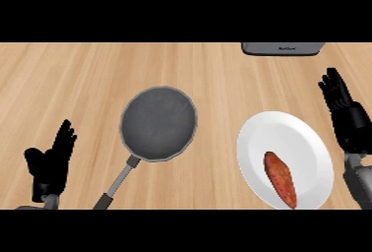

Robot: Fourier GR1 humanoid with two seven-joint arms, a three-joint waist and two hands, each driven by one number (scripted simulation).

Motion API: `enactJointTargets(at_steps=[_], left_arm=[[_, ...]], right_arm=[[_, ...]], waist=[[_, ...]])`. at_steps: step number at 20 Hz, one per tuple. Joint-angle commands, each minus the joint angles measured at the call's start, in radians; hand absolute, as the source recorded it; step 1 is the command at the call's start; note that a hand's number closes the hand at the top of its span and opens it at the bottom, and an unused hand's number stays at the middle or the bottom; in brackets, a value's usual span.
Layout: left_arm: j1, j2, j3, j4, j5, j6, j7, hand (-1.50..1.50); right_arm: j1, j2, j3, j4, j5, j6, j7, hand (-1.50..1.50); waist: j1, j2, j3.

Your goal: Pick the sweet potato from the plate and place it in the pan

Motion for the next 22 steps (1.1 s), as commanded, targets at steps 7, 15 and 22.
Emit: enactJointTargets(at_steps=[7, 15, 22], left_arm=[[-0.164, -0.005, -0.008, -0.149, 0.049, -0.089, 0.056, 0.0], [-0.172, 0.006, 0.009, -0.207, 0.053, -0.076, 0.13, 0.0], [-0.19, 0.04, 0.063, -0.211, 0.081, -0.126, 0.16, 0.0]], right_arm=[[-0.156, -0.142, 0.13, -0.036, -0.118, 0.588, -0.04, 1.5], [0.027, -0.372, -0.058, 0.191, 0.095, 0.796, -0.616, -1.5], [-0.08, -0.456, -0.018, 0.213, 0.241, 0.757, -0.786, -1.5]], waist=[[0.032, -0.005, 0.021], [0.016, -0.004, 0.022], [0.026, -0.005, 0.02]])
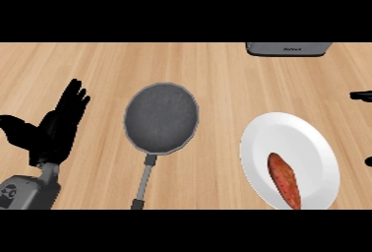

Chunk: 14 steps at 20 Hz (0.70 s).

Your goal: Pick the sweet potato from the plate and place it in the pan

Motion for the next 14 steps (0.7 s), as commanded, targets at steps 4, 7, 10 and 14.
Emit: enactJointTargets(at_steps=[4, 7, 10, 14], left_arm=[[-0.017, -0.003, 0.013, 0.017, -0.008, -0.025, 0.008, 0.0], [0.004, -0.012, 0.0, -0.06, -0.026, 0.021, 0.051, 0.0], [-0.044, -0.017, 0.026, 0.002, -0.022, -0.013, 0.046, 0.0], [-0.022, -0.034, 0.019, 0.009, -0.047, 0.007, 0.033, 0.0]], right_arm=[[-0.137, -0.029, 0.12, -0.056, 0.158, 0.049, -0.067, -1.5], [-0.168, -0.059, 0.173, -0.102, 0.264, -0.006, -0.021, -1.5], [-0.195, -0.025, 0.229, -0.138, 0.349, -0.041, 0.013, -1.5], [-0.185, -0.076, 0.323, -0.246, 0.447, 0.006, 0.091, -1.5]], waist=[[0.014, 0.002, -0.003], [0.015, -0.003, -0.002], [0.0, -0.002, -0.003], [-0.01, -0.005, -0.004]])
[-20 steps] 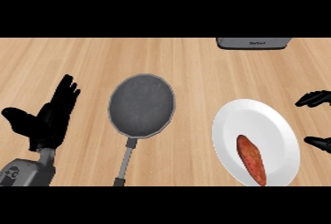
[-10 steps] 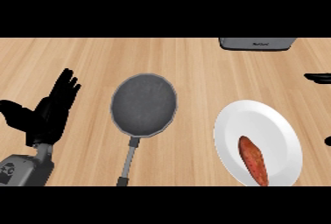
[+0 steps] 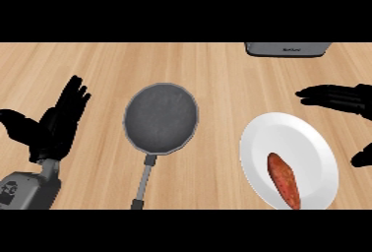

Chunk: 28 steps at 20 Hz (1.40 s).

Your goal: Pick the sweet potato from the plate and place it in the pan

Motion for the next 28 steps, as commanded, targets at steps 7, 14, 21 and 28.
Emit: enactJointTargets(at_steps=[7, 14, 21, 28], left_arm=[[0.023, -0.002, 0.009, -0.055, -0.023, -0.006, 0.038, 0.0], [0.016, -0.034, 0.039, -0.021, -0.052, -0.024, 0.02, 0.0], [0.056, -0.004, 0.105, -0.09, -0.038, -0.071, 0.089, 0.0], [0.097, -0.074, 0.099, -0.091, -0.094, -0.094, 0.046, 0.0]], right_arm=[[0.026, -0.065, 0.193, -0.183, 0.253, 0.118, 0.075, -1.5], [0.119, -0.058, 0.193, -0.285, 0.438, -0.008, 0.123, -1.5], [0.242, -0.032, 0.094, -0.465, 0.468, 0.027, 0.205, -1.5], [0.241, 0.078, 0.068, -0.515, 0.54, 0.161, 0.263, -1.5]], waist=[[-0.013, -0.004, 0.0], [-0.018, -0.003, 0.0], [-0.018, -0.004, 0.0], [-0.013, -0.002, 0.0]])
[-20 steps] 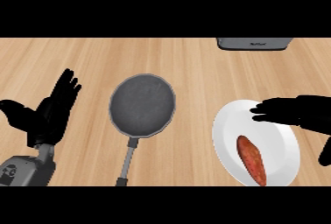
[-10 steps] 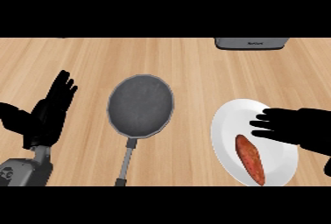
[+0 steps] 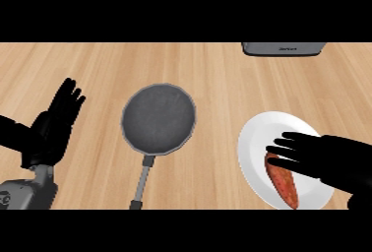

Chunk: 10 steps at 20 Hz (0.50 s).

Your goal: Pick the sweet potato from the plate and place it in the pan

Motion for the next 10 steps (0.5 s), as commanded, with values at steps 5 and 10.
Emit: enactJointTargets(at_steps=[5, 10], left_arm=[[-0.03, -0.019, 0.051, 0.044, -0.026, -0.058, -0.014, 0.0], [0.021, -0.065, 0.047, -0.013, -0.057, -0.051, 0.016, 0.0]], right_arm=[[0.007, 0.12, 0.013, 0.052, 0.174, 0.034, 0.048, -1.5], [0.01, 0.156, -0.029, 0.036, 0.211, 0.102, 0.01, -1.5]], waist=[[0.005, 0.003, 0.0], [0.004, 0.001, 0.0]])
